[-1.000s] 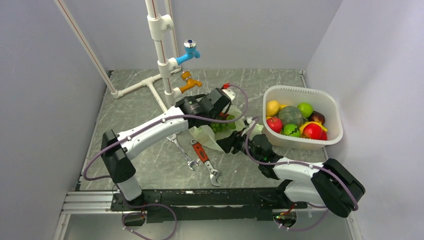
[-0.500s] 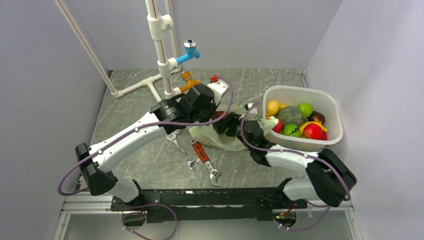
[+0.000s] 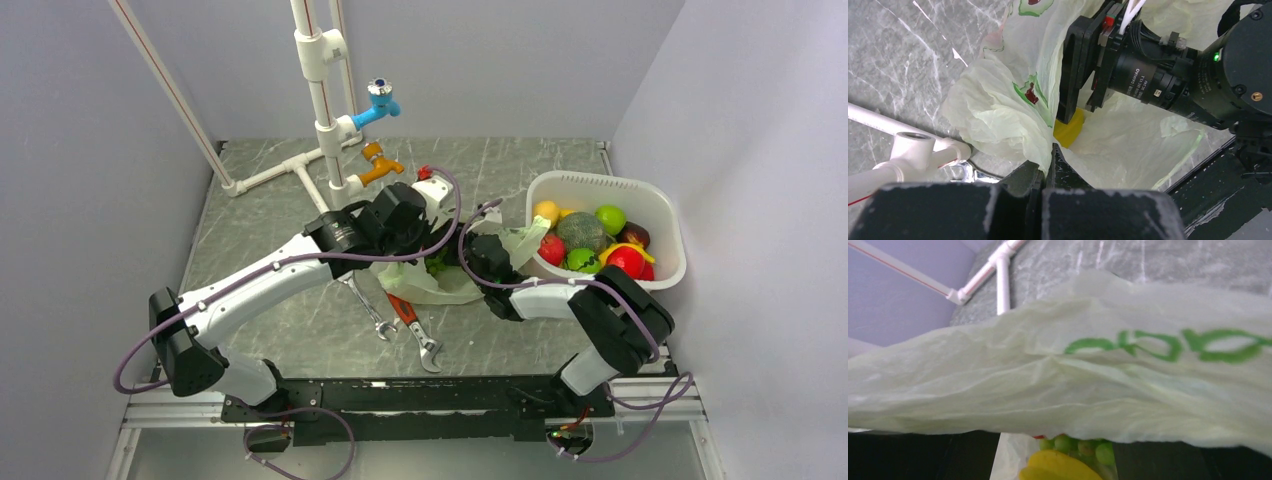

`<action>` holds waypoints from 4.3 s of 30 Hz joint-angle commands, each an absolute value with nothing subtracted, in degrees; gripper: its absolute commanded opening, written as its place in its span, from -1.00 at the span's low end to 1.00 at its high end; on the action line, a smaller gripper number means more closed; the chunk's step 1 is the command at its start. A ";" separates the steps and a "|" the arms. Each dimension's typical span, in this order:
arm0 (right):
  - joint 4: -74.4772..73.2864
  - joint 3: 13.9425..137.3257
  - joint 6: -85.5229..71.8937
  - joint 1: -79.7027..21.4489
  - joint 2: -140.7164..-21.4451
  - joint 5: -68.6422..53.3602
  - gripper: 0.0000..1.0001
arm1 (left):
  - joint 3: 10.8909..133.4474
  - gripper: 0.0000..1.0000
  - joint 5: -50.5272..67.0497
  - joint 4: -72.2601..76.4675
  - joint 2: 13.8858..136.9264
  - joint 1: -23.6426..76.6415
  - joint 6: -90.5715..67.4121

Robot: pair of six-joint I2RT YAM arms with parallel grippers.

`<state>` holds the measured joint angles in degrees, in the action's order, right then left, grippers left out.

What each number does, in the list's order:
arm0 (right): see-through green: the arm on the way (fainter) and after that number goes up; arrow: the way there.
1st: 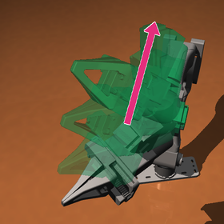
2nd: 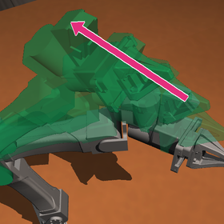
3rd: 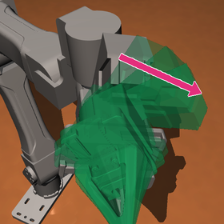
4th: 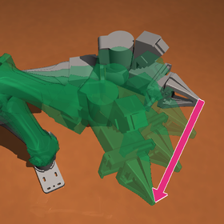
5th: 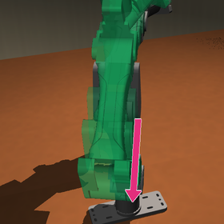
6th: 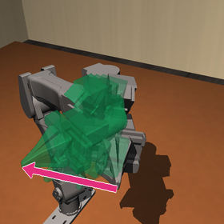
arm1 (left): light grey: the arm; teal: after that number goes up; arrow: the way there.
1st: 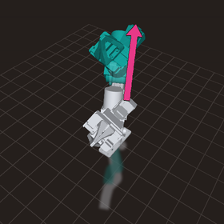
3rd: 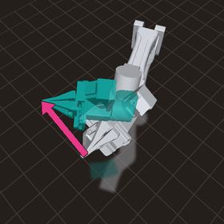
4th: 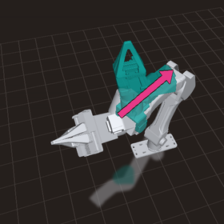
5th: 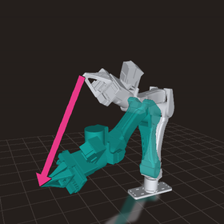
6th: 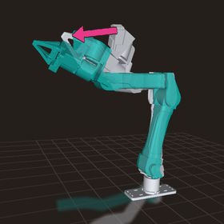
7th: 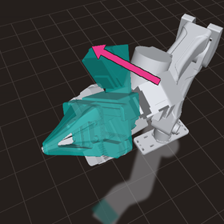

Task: Take the fake fruits out of the plastic bag
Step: Take out the fake fruit from the plastic bag, then place the fake fruit in the bin.

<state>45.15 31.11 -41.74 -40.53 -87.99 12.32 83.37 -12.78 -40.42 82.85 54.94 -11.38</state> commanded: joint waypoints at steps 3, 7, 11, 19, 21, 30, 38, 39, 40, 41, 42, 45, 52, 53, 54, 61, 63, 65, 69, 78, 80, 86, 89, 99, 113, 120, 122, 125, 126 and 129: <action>63.12 30.38 -37.98 -40.37 -93.27 8.79 0.49 | 80.28 -1.00 -11.54 -36.93 80.21 55.17 -13.64; 60.12 34.91 -38.74 -40.12 -97.74 10.94 0.43 | 78.14 -1.00 -12.24 -37.21 79.87 55.60 -14.40; 62.74 37.16 -36.34 -40.02 -100.89 11.29 0.27 | 76.89 -1.00 -13.96 -38.85 78.80 55.99 -14.69; 61.68 41.68 -32.67 -40.24 -105.87 11.52 0.06 | 73.68 -1.00 -15.34 -38.48 76.31 56.05 -14.68; 60.98 42.63 -31.92 -40.29 -106.62 11.12 -0.04 | 73.58 -1.00 -15.35 -38.58 76.21 55.99 -14.90; 58.71 40.66 -27.87 -40.25 -101.30 10.31 -0.84 | 72.28 -1.00 -18.73 -39.46 75.51 55.99 -16.56; 53.71 37.03 -26.61 -40.21 -92.24 5.02 -1.00 | 71.34 -1.00 -24.63 -37.70 74.09 55.36 -18.06; 53.31 36.40 -26.94 -40.24 -91.46 4.55 -1.00 | 71.51 -1.00 -24.90 -37.17 73.89 55.11 -17.98; 53.19 35.71 -27.47 -40.25 -90.78 3.99 -1.00 | 71.77 -1.00 -25.05 -36.80 73.72 54.98 -17.65; 53.33 34.96 -27.96 -40.33 -90.16 3.40 -1.00 | 72.08 -1.00 -25.29 -36.59 73.66 54.67 -17.59; 53.51 34.04 -28.42 -40.24 -89.76 2.60 -1.00 | 72.52 -1.00 -25.71 -36.50 73.65 54.47 -17.67; 52.50 33.06 -29.31 -40.30 -89.14 1.00 -1.00 | 74.11 -1.00 -26.64 -36.31 73.82 54.14 -18.11; 49.87 31.65 -28.89 -40.60 -84.42 -1.70 -1.00 | 75.37 -1.00 -26.92 -36.31 74.76 54.05 -17.97; 48.95 31.52 -28.10 -40.68 -82.99 -1.61 -1.00 | 75.26 -1.00 -27.50 -36.79 75.05 54.06 -18.23; 47.82 31.46 -27.72 -40.76 -81.41 -1.37 -1.00 | 75.18 -1.00 -27.98 -37.40 75.28 54.03 -18.75; 41.06 30.28 -25.06 -41.21 -70.55 -2.98 -1.00 | 73.24 -1.00 -27.74 -35.46 74.99 53.90 -19.45; 38.71 30.40 -24.62 -41.31 -67.89 -3.46 -1.00 | 73.50 -1.00 -27.73 -35.85 75.43 53.71 -19.69; 37.30 30.16 -24.36 -41.26 -65.53 -4.03 -1.00 | 73.72 -1.00 -27.34 -35.94 75.86 53.75 -19.64; 36.66 27.96 -23.66 -41.36 -63.74 -4.92 -1.00 | 74.82 -1.00 -27.39 -36.38 76.31 53.63 -19.82; 32.32 27.55 -23.28 -41.39 -59.84 -6.59 -1.00 | 73.82 -1.00 -25.10 -35.79 76.88 53.68 -20.54; 30.03 28.72 -22.85 -41.40 -57.89 -5.22 -1.00 | 72.90 -1.00 -24.14 -36.24 77.69 53.62 -21.33; 23.91 33.12 -21.37 -41.33 -51.41 -0.25 -1.00 | 70.16 -1.00 -23.90 -35.86 77.30 53.60 -22.45; 21.67 34.99 -21.27 -41.30 -49.10 5.23 -1.00 | 69.78 -1.00 -23.90 -35.77 76.79 53.62 -22.41; 18.47 42.57 -20.74 -41.14 -45.37 11.67 -1.00 | 67.72 -1.00 -22.14 -35.44 76.67 53.68 -23.33; 13.46 41.80 -15.86 -41.19 -34.40 44.78 -1.00 | 66.54 -1.00 -22.71 -35.77 75.92 53.63 -23.70; 2.40 42.42 -27.72 -40.49 -34.61 73.69 -1.00 | 66.95 -1.00 -22.85 -35.83 75.66 53.68 -22.95; -1.66 43.84 -30.20 -38.91 -36.78 77.32 -1.00 | 67.17 -1.00 -22.38 -35.49 75.91 53.66 -22.81; -4.02 46.18 -31.55 -34.11 -40.58 76.92 -1.00 | 67.55 -1.00 -21.96 -35.25 76.56 53.63 -22.44; -5.44 47.27 -32.97 -31.43 -42.13 75.59 -1.00 | 67.65 -1.00 -21.87 -35.37 76.70 53.64 -22.29; -9.37 50.83 -37.45 -23.16 -45.31 68.51 -1.00 | 68.14 -1.00 -21.94 -35.93 76.99 53.65 -21.86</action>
<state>-4.03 44.75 -30.44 -30.74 -42.50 70.89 66.63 -22.35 -36.64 77.43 53.80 -22.57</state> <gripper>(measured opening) 0.021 0.013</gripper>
